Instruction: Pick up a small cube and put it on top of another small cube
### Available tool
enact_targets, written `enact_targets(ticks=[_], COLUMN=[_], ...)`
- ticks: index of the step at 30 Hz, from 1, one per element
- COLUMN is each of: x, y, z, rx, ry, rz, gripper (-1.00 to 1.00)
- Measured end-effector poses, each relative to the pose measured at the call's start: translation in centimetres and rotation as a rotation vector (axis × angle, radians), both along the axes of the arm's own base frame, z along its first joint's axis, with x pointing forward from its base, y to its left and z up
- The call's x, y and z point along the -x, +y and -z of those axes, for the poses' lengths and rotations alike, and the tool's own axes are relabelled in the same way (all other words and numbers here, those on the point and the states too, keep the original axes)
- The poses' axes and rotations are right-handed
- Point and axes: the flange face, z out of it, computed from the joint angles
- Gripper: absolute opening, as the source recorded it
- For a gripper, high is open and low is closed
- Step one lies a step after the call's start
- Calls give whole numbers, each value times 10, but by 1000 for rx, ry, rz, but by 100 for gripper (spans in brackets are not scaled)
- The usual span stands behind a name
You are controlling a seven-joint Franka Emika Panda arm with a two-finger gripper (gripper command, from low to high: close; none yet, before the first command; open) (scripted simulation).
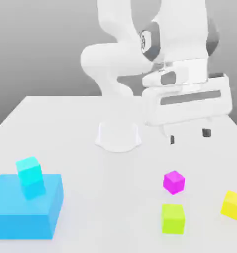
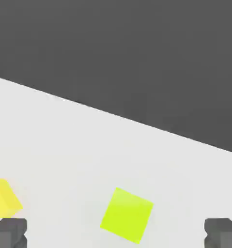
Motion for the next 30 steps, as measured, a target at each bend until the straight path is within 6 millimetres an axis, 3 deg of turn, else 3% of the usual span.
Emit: enact_targets(ticks=[3,4,10,11,18,26,30], x=[53,62,72,72,73,73,26], y=[9,12,12,11,11,13,-38], z=[78,94,148,156,158,103,73], rx=[62,73,78,78,78,81,74], ry=[117,136,156,157,156,155,153], rz=[-87,-107,-117,-117,-118,-123,-30], gripper=[0,0,0,-100,-100,-100,-100])
